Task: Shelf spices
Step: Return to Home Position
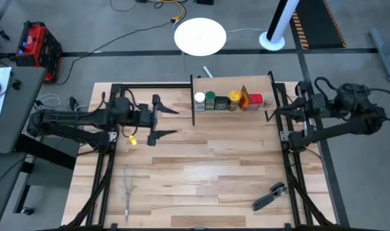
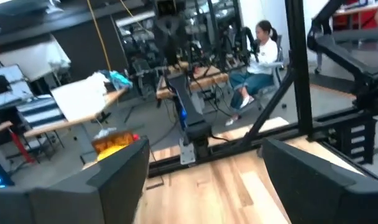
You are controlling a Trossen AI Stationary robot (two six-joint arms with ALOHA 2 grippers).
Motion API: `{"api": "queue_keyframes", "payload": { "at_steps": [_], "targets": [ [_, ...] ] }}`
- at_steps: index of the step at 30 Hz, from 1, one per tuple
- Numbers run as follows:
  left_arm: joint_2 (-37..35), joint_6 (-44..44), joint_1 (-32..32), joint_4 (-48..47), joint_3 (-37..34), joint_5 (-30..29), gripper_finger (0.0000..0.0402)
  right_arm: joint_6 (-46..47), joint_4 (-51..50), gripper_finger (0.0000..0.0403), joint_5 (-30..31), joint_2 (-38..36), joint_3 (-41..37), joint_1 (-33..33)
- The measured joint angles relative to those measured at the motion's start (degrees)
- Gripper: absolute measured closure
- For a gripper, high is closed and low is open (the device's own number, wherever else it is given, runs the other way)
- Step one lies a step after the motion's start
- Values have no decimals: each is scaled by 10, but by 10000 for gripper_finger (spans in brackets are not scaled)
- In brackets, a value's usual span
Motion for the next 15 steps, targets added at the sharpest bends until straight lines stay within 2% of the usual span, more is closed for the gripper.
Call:
{"api": "queue_keyframes", "payload": {
  "at_steps": [9, 15],
  "targets": [
    [-136, -14, 1, 10, -89, -19, 98, 11, 64, 376, -2, -128, -129, 0],
    [-222, -55, 28, 85, -188, -31, 98, 13, 79, 376, -2, -206, -171, 0]
  ]
}}
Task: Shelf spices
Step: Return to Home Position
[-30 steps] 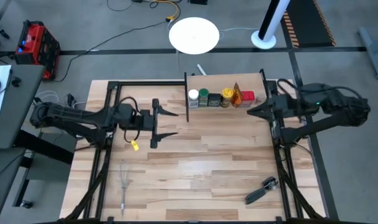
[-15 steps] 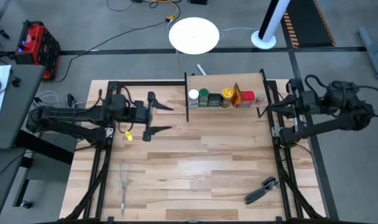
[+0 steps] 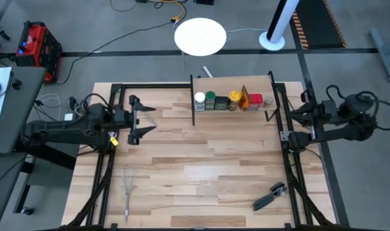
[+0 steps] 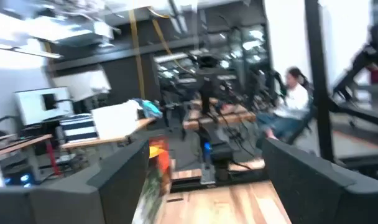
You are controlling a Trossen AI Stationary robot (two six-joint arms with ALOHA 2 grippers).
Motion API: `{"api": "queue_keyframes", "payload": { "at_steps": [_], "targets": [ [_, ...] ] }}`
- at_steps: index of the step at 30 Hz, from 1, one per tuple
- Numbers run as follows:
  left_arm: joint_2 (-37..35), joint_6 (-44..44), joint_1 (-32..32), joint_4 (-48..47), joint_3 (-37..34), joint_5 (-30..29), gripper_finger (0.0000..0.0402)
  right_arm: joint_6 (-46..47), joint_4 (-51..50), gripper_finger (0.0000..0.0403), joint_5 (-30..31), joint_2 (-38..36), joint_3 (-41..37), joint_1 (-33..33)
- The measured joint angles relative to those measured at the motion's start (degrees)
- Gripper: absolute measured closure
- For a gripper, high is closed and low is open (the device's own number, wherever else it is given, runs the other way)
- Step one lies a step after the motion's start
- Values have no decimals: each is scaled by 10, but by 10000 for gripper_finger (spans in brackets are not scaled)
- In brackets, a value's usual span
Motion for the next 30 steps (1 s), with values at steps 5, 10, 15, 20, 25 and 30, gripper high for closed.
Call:
{"api": "queue_keyframes", "payload": {
  "at_steps": [5, 10, 15, 20, 25, 30],
  "targets": [
    [-49, -23, 27, 43, -68, 7, 98, 12, 15, 376, -2, -58, -43, 0],
    [-61, -14, 44, 36, -100, 8, 98, 20, 24, 376, -2, -103, -90, 0],
    [-61, -23, 60, 59, -142, 9, 98, 22, 45, 376, -2, -100, -116, 0],
    [-61, -30, 73, 108, -178, 10, 98, 21, 72, 376, -3, -103, -149, 0],
    [-61, -19, 75, 89, -182, 10, 98, 33, 91, 376, -3, -103, -187, 0],
    [-61, -17, 75, 66, -182, 10, 98, 36, 125, 376, -3, -103, -226, 0]
  ]
}}
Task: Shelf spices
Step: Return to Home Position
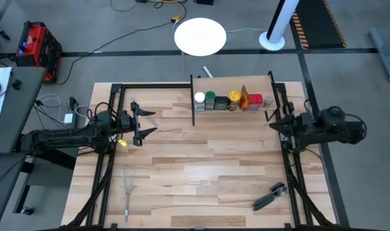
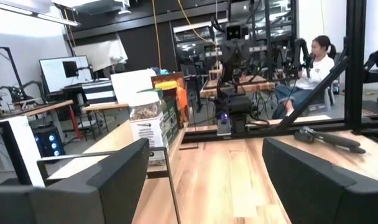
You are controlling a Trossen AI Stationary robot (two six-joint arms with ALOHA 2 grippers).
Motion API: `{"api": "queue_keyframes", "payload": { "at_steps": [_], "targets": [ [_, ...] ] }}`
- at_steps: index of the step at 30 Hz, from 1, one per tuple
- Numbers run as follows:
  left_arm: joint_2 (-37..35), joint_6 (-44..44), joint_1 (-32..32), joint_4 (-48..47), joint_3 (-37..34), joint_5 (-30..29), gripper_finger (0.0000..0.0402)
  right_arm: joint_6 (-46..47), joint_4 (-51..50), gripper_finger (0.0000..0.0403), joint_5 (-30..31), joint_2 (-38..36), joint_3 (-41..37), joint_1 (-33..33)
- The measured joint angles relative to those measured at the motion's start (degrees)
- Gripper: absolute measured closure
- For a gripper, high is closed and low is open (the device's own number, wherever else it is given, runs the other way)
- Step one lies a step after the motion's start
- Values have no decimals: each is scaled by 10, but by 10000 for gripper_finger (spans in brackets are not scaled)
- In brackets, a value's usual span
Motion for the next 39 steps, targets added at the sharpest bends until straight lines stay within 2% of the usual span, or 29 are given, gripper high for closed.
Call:
{"api": "queue_keyframes", "payload": {
  "at_steps": [5, 8, 11, 21, 25, 29, 37, 39],
  "targets": [
    [0, 0, 0, 0, -1, 28, 98, 4, 30, 376, 0, 0, -36, 0],
    [0, -13, 0, 60, -38, 50, 98, 4, 52, 376, 0, 0, -61, 0],
    [0, -30, 0, 124, -69, 21, 98, 4, 73, 376, 1, 0, -83, -2],
    [0, -25, 2, 105, -73, 18, 98, 25, 153, 376, -1, 0, -154, -41],
    [0, -26, 2, 125, -73, 41, 98, 29, 196, 376, -52, 0, -191, -63],
    [0, -56, 2, 214, -74, 81, 98, 29, 222, 376, -82, 0, -214, -87],
    [-44, -119, 2, 261, -74, 80, 98, 41, 241, 376, -94, 0, -214, -134],
    [-69, -136, 2, 259, -70, 80, 98, 43, 247, 376, -118, 0, -214, -141]
  ]
}}
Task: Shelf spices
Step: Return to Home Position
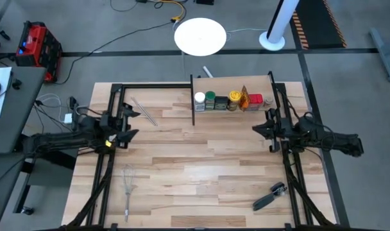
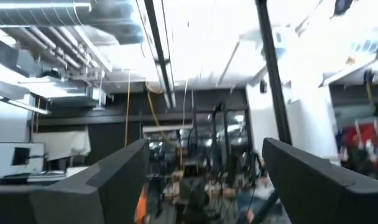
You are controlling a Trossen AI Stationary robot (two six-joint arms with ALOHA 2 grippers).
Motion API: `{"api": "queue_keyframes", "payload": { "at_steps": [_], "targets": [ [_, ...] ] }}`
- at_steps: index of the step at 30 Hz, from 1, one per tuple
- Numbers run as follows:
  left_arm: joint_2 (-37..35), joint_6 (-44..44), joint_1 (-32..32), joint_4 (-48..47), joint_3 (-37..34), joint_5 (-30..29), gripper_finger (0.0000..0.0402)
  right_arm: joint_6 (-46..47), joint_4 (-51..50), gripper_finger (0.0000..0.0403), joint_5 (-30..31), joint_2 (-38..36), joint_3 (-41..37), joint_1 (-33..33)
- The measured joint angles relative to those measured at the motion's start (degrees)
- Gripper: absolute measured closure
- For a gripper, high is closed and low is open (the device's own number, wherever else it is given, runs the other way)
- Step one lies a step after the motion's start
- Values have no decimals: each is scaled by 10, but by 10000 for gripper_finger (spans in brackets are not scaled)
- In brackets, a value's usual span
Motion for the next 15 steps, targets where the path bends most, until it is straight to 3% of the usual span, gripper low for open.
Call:
{"api": "queue_keyframes", "payload": {
  "at_steps": [15],
  "targets": [
    [-194, -132, 0, -27, 8, 79, 98, 25, 10, 376, -112, 0, 32, 0]
  ]
}}
